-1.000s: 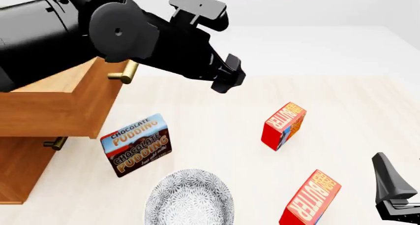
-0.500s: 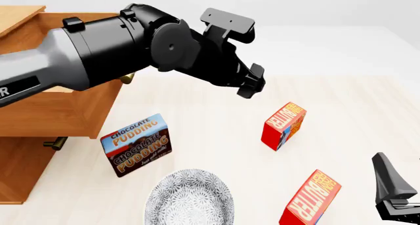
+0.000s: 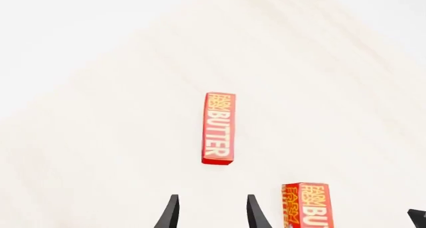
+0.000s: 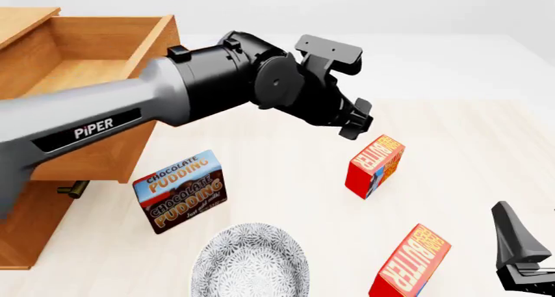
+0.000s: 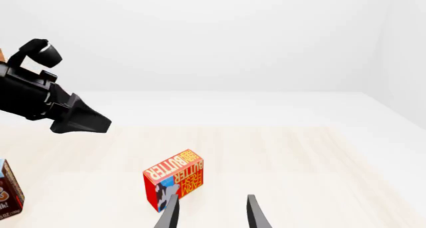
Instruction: Put the butter at the front in the top drawer of the cabinet and close it.
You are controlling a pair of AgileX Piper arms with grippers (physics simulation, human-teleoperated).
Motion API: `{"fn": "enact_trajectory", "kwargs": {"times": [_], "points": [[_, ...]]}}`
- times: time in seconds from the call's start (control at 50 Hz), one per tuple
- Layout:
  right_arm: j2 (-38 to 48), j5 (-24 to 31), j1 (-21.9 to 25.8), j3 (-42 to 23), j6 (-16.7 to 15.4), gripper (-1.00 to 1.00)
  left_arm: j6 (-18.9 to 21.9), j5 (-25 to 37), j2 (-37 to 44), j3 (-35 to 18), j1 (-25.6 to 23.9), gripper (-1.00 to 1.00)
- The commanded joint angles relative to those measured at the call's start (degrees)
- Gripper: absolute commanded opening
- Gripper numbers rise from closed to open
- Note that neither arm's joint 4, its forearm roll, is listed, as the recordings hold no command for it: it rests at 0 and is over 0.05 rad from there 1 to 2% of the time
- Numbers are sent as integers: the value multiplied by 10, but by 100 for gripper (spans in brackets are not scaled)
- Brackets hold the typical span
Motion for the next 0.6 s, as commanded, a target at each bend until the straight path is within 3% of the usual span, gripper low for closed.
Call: {"fn": "enact_trajectory", "kwargs": {"times": [0.02,0.6], "points": [[0,0,0,0,1,100,-13,-7,50,-28,-6,100],[0,0,0,0,1,100,3,23,155,-117,1,100]]}}
